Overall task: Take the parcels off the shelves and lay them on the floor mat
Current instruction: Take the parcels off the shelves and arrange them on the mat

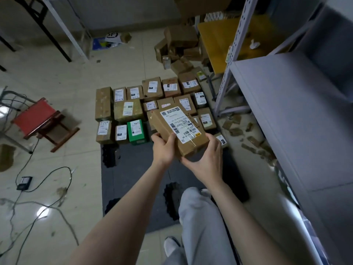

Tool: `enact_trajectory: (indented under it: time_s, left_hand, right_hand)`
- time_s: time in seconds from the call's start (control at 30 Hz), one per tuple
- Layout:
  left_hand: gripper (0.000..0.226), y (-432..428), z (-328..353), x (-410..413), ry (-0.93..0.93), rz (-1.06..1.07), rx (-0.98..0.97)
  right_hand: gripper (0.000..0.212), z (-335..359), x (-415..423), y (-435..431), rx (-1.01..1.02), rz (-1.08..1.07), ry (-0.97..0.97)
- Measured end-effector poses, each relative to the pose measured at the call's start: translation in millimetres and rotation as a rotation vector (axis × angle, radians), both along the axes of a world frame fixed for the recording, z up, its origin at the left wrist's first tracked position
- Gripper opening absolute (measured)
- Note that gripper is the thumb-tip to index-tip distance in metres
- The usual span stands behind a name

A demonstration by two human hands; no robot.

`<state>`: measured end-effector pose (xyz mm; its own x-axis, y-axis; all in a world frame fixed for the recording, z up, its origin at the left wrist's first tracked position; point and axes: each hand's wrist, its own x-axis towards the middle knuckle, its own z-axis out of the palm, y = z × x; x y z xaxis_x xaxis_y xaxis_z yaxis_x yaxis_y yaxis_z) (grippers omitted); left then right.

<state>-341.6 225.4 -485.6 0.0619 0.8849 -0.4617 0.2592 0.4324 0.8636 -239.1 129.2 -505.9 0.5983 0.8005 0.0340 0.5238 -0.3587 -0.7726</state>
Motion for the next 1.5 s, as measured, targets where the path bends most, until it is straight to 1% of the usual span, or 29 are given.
enact_trajectory:
  time_s: [0.1,0.17,0.2,0.23,0.3,0.33,0.43,0.53,0.6,0.63,0.67,0.73,0.8,0.87,0.9,0.93,1.0,1.03,1.13,1.2,1.27,1.3,1.37,1.43,1.5]
  left_hand:
    - [0.053,-12,-10,3,-0.087,-0.003,-0.050]
    - [0.065,-20,-15,1,-0.106,-0.005,-0.066]
    - [0.070,-23,-18,0,-0.110,-0.003,-0.066]
    - [0.074,-27,-21,-2,-0.115,0.001,-0.066]
    - [0.079,-34,-28,-6,-0.127,0.009,-0.069]
    - [0.082,-38,-31,-7,-0.134,0.008,-0.075]
    - [0.096,-49,-42,-12,-0.141,-0.021,-0.098]
    - [0.101,-56,-55,-16,-0.163,-0.061,-0.119]
    - [0.094,-58,-66,-16,-0.176,-0.063,-0.143]
    - [0.087,-58,-73,-15,-0.179,-0.057,-0.150]
    - [0.081,-57,-81,-14,-0.181,-0.046,-0.153]
    - [0.080,-52,-96,-9,-0.170,-0.022,-0.169]
    - [0.079,-46,-110,0,-0.120,-0.035,-0.195]
    - [0.069,-38,-126,11,-0.030,-0.077,-0.220]
    - [0.069,-34,-134,16,0.021,-0.100,-0.222]
    - [0.075,-28,-141,22,0.074,-0.128,-0.212]
    - [0.097,-16,-154,32,0.169,-0.175,-0.189]
    - [0.104,-10,-159,36,0.204,-0.188,-0.173]
    - [0.108,7,-177,48,0.288,-0.230,-0.113]
    - [0.110,15,-189,56,0.307,-0.268,-0.109]
    - [0.107,21,-203,65,0.322,-0.316,-0.110]
    - [0.100,24,-209,70,0.343,-0.340,-0.097]
    - [0.091,29,-221,80,0.388,-0.371,-0.073]
    - [0.090,34,-231,89,0.421,-0.383,-0.082]
    - [0.088,38,-241,98,0.449,-0.390,-0.101]
  right_hand:
    - [0.110,-15,5,-19,-0.005,-0.067,0.228]
    - [0.114,-22,5,-30,-0.019,-0.108,0.430]
    - [0.112,-25,5,-34,-0.016,-0.146,0.552]
    - [0.107,-26,4,-37,-0.005,-0.198,0.699]
    - [0.091,-28,3,-42,0.009,-0.287,0.998]
    - [0.083,-30,2,-45,0.000,-0.303,1.083]
    - [0.064,-41,-2,-53,-0.026,-0.326,1.204]
    - [0.056,-60,2,-58,-0.018,-0.417,1.297]
    - [0.061,-72,5,-59,-0.067,-0.442,1.388]
    - [0.063,-78,6,-58,-0.086,-0.439,1.449]
    - [0.062,-84,7,-56,-0.094,-0.436,1.510]
    - [0.055,-98,9,-51,-0.085,-0.439,1.579]
    - [0.045,-114,14,-46,-0.063,-0.450,1.584]
    - [0.038,-129,26,-40,-0.042,-0.472,1.557]
    - [0.035,-137,34,-37,-0.034,-0.489,1.530]
    - [0.033,-145,43,-33,-0.032,-0.511,1.494]
    - [0.031,-160,63,-27,-0.060,-0.562,1.399]
    - [0.031,-167,74,-24,-0.083,-0.581,1.342]
    - [0.037,-192,106,-15,-0.159,-0.586,1.182]
    - [0.044,-209,125,-11,-0.223,-0.558,1.083]
    - [0.047,-227,142,-7,-0.288,-0.505,0.980]
    - [0.045,-235,149,-3,-0.312,-0.473,0.937]
    - [0.033,-253,163,6,-0.355,-0.401,0.880]
    - [0.018,-268,173,15,-0.410,-0.340,0.846]
    - [0.018,-284,181,24,-0.465,-0.304,0.805]
